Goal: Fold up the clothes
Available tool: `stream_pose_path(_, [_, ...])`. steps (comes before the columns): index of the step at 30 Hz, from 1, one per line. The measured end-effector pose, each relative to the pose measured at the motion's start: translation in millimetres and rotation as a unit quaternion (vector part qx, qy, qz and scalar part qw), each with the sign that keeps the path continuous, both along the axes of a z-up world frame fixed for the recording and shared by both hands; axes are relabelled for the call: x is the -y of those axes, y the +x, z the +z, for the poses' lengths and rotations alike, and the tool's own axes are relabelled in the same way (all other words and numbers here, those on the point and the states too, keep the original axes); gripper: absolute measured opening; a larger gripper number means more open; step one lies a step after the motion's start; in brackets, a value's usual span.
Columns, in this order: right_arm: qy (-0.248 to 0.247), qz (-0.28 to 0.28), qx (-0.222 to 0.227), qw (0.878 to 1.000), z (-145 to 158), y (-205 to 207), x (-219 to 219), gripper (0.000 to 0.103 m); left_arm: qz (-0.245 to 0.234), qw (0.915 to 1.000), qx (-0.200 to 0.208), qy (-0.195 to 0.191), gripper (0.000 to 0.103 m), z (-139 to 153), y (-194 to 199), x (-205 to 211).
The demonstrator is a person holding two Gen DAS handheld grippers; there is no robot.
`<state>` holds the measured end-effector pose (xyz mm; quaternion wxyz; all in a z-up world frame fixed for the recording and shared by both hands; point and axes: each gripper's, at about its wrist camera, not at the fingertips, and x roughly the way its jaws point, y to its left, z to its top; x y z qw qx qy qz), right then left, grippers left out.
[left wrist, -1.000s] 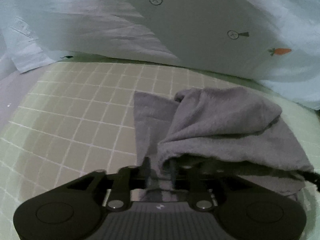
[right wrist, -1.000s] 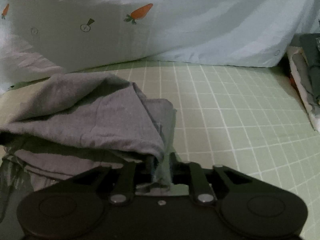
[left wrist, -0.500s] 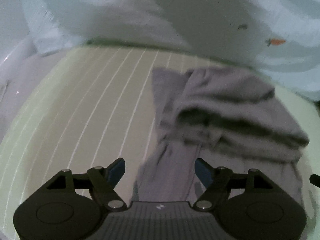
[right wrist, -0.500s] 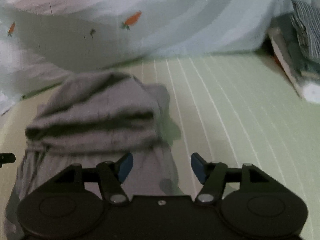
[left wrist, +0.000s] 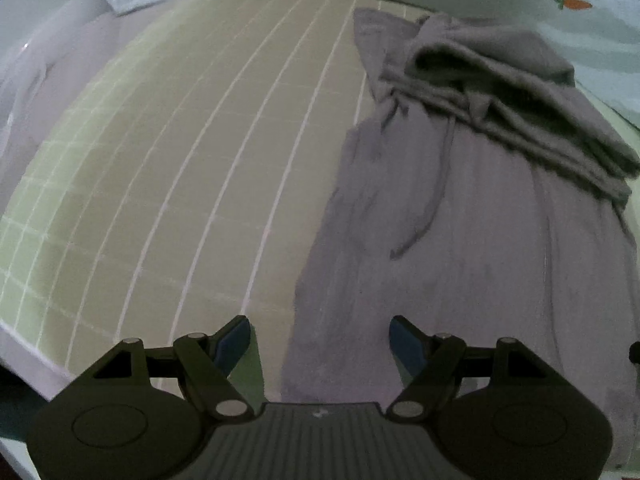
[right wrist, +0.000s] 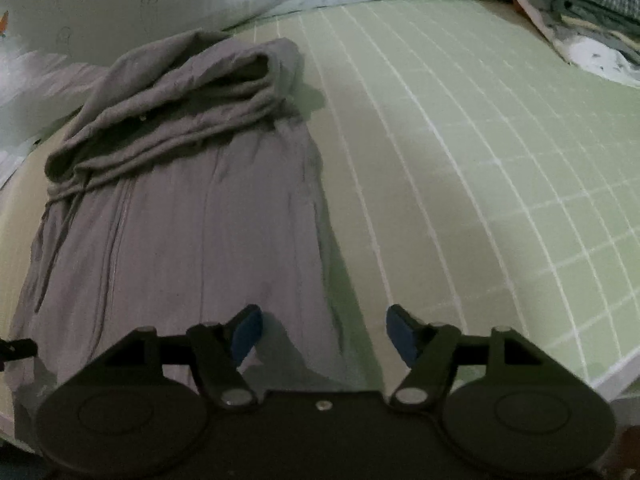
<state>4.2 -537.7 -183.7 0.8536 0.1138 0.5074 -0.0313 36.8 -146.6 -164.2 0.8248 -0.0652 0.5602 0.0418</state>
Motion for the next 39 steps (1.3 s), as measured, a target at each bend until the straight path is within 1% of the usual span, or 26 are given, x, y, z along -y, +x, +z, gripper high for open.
stream_pose_path(4, [0.003,0.005,-0.004,1.000,1,-13,-5,0.074,-0.012,0.9999,0.004,-0.008,0.078,2,-9,0])
stream_pose_path(7, [0.003,0.017,-0.005,1.000,1,-17,-12,0.074,-0.019,0.9996,0.008,-0.018,0.076,3,-14,2])
stream_pose_path(8, [0.005,0.020,-0.007,1.000,2,-17,-12,0.074,-0.023,0.9994,0.010,-0.022,0.073,3,-14,3])
stream_pose_path(10, [0.012,0.026,-0.012,1.000,4,-16,-13,0.069,-0.032,0.9989,0.012,-0.032,0.061,6,-13,5])
stream_pose_path(11, [0.016,0.028,-0.014,0.999,4,-15,-13,0.059,-0.036,0.9986,0.013,-0.037,0.053,7,-11,6])
stream_pose_path(12, [0.022,0.032,-0.017,0.999,5,-14,-13,0.044,-0.037,0.9980,0.014,-0.049,0.037,8,-9,6])
stream_pose_path(14, [0.049,0.040,-0.018,0.998,7,-8,-11,0.022,-0.031,0.9960,0.018,-0.082,0.019,11,-3,6])
stream_pose_path(15, [0.061,0.040,-0.013,0.997,10,-5,-9,0.018,-0.022,0.9944,0.022,-0.101,0.017,13,0,6])
stream_pose_path(16, [0.068,0.043,-0.004,0.997,14,-2,-9,0.017,-0.017,0.9930,0.028,-0.114,0.016,17,3,6])
stream_pose_path(17, [0.073,0.049,0.006,0.996,20,2,-9,0.016,-0.017,0.9923,0.038,-0.117,0.014,22,8,7])
stream_pose_path(21, [0.095,0.071,0.059,0.991,50,26,-10,0.014,-0.030,0.9891,0.086,-0.116,0.013,52,31,17])
stream_pose_path(24, [0.094,0.080,0.108,0.986,78,52,-9,0.014,-0.030,0.9834,0.134,-0.118,0.013,78,60,22])
stream_pose_path(28, [0.087,0.077,0.165,0.979,109,91,-3,0.014,-0.024,0.9738,0.192,-0.119,0.013,108,103,24])
stream_pose_path(31, [0.077,0.067,0.198,0.975,124,119,1,0.014,-0.018,0.9677,0.226,-0.111,0.013,124,135,22])
stream_pose_path(33, [0.071,0.053,0.215,0.973,126,137,3,0.014,-0.012,0.9653,0.239,-0.105,0.013,127,156,20])
stream_pose_path(35, [0.061,0.038,0.224,0.972,122,155,5,0.014,-0.002,0.9656,0.240,-0.101,0.014,120,176,16])
stream_pose_path(37, [0.039,0.032,0.216,0.975,106,174,4,0.015,0.005,0.9703,0.223,-0.094,0.017,105,191,14])
stream_pose_path(39, [0.021,0.030,0.187,0.982,82,197,1,0.019,0.012,0.9754,0.199,-0.094,0.023,91,197,13])
